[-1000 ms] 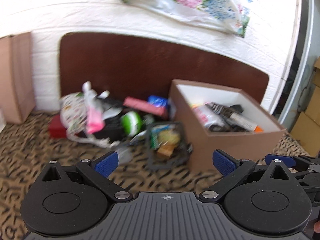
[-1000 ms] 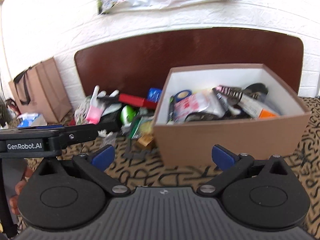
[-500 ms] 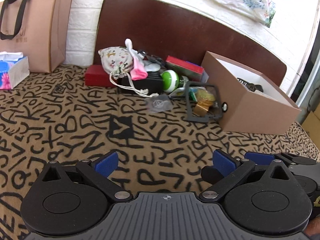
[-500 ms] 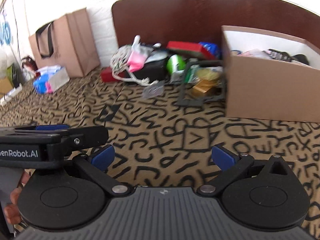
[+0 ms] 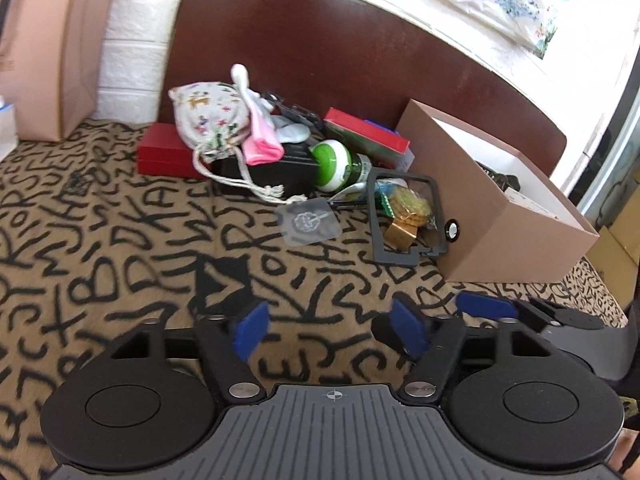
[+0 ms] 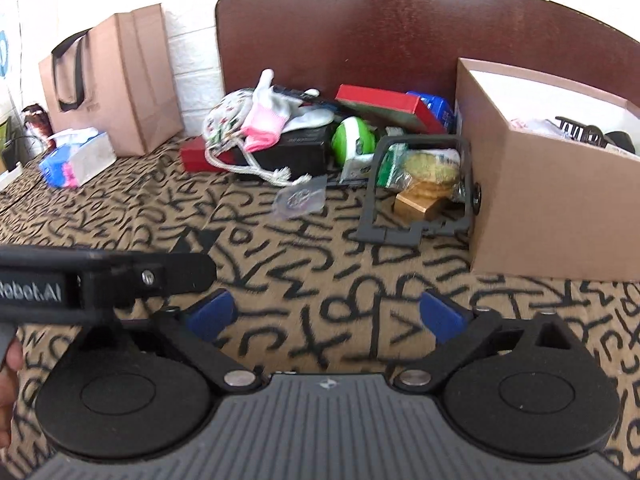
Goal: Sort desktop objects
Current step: 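Move both grippers back to the pile toward the black plastic frame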
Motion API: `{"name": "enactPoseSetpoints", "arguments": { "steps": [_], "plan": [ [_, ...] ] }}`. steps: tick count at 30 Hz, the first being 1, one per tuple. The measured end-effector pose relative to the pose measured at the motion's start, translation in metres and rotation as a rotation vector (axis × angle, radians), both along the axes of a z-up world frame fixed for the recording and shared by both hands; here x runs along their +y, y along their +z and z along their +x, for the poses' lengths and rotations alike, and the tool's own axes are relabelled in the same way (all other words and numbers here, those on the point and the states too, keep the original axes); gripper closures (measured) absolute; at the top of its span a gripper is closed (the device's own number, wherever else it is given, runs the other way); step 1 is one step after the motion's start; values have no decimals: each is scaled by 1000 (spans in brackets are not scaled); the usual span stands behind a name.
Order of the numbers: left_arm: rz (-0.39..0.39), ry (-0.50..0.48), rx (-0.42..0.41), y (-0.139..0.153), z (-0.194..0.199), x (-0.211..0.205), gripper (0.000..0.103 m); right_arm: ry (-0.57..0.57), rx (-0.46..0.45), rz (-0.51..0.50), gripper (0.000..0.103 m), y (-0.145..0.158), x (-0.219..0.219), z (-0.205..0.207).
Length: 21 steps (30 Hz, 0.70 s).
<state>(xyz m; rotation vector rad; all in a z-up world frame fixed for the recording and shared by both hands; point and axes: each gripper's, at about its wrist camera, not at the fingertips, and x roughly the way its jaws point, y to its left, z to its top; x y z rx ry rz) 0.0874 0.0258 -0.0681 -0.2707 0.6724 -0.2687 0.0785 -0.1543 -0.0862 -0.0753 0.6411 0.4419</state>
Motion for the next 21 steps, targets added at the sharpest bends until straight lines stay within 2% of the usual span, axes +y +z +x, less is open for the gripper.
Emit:
{"name": "enactPoseSetpoints", "arguments": {
  "steps": [5,8,14,17,21],
  "plan": [
    [-13,-40,-2,0,24,-11,35,-43,-15,-23,24,-1,2,22],
    [-19,-55,3,-2,41,-18,36,-62,-5,-10,28,-3,-2,34],
    [-63,-96,54,-8,74,-31,46,-75,4,-17,33,-10,-6,52],
    [-47,-125,51,-8,85,-41,47,-80,13,-14,40,-14,-6,57],
    [-49,-136,63,-10,102,-50,49,-87,17,-4,41,-19,-5,64]
  ]
}}
